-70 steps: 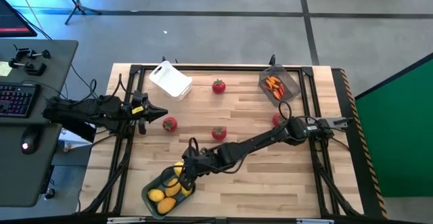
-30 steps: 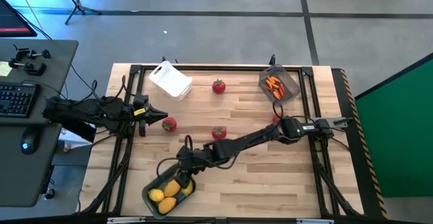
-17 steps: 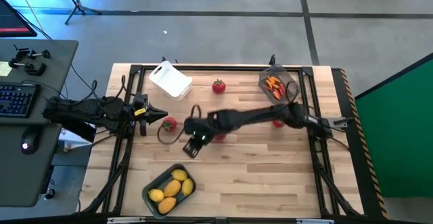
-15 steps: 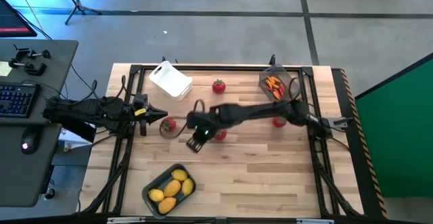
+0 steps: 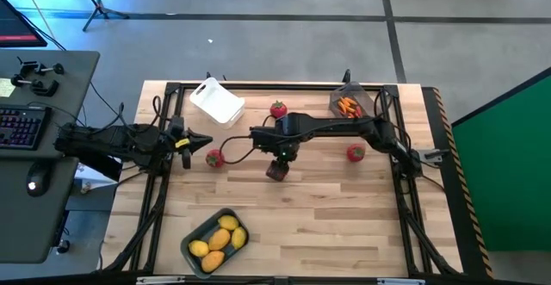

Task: Sort produce into baskets
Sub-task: Put the tomato into the white bin

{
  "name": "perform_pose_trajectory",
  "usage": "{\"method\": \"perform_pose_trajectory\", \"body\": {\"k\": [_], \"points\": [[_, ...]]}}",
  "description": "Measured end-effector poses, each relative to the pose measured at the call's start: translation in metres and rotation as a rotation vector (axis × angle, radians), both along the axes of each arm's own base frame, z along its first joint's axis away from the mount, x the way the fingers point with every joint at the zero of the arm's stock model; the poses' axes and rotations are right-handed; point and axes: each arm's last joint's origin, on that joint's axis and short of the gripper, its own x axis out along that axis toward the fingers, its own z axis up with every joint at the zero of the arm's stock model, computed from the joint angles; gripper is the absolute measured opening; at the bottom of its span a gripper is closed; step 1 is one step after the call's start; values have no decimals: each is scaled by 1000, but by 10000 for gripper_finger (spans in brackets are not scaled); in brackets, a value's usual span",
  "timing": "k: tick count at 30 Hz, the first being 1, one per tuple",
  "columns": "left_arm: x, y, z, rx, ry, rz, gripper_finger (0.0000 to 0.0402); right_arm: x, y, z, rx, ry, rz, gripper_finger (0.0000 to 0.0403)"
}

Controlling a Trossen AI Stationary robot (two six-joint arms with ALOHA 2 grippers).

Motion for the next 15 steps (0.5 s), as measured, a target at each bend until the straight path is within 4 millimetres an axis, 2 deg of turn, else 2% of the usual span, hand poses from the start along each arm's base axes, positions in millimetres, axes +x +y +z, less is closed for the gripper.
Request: {"method": "perform_pose_trajectory", "body": {"k": [3, 7, 10, 15], "points": [[0, 0, 0, 26, 8, -8, 0, 2, -3, -3, 2, -4, -19, 287], [0, 0, 0, 18, 9, -2, 0, 7, -9, -16, 1, 20, -27, 346], [-1, 1, -1, 5, 13, 19, 0, 15, -12, -27, -6, 6, 11, 363], [-3, 0, -3, 51, 44, -25, 0, 26, -20, -55, -5, 33, 5, 366]]}}
